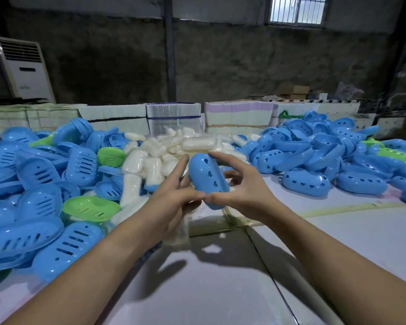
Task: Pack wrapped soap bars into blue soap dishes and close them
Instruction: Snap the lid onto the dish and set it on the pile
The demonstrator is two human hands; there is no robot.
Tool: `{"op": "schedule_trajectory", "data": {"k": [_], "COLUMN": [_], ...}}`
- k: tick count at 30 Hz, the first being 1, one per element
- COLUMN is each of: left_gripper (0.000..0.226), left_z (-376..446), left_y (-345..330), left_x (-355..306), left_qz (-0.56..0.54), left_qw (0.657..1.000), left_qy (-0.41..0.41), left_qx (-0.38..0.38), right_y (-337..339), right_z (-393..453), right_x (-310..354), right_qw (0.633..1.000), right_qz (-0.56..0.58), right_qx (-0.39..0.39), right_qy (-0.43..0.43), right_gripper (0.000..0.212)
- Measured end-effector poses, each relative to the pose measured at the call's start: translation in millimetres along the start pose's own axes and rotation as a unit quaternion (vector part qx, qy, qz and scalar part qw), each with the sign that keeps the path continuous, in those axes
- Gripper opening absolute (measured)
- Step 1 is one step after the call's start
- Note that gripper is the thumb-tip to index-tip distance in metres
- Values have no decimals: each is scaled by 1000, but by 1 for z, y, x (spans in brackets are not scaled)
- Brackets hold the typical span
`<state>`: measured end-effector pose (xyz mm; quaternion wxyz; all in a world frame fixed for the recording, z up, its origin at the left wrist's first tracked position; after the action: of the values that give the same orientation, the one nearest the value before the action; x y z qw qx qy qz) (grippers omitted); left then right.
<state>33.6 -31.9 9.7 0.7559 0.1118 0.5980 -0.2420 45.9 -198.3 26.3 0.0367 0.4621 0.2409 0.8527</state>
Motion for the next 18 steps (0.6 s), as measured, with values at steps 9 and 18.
{"op": "schedule_trajectory", "data": {"k": [9, 18], "left_gripper": [40, 29], "left_z": [4, 8], "left_y": [21, 13], "left_x": [-1, 9], "left_qz": [21, 40], "left_qw": [992, 996], "left_qy": [-19, -61], "left_qx": [-122, -50], "right_y": [112, 247], "right_z": [-67, -155], "right_x": [-23, -74], "right_qw": [931, 732], "right_qz": [-268, -473], "right_qx": [-123, -162], "right_qy": [-216, -462], "right_gripper": [78, 61]}}
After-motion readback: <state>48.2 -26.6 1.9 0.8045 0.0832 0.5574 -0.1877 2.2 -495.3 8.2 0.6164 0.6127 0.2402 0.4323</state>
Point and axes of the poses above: each hand's wrist, its own z-axis towards the middle knuckle, its own y-axis out of the back of the hand, x = y × z, the point moved 3 cm from there along z, towards the middle knuckle, and after that the axes turned 8 degrees about x, right-handed, at the moved point
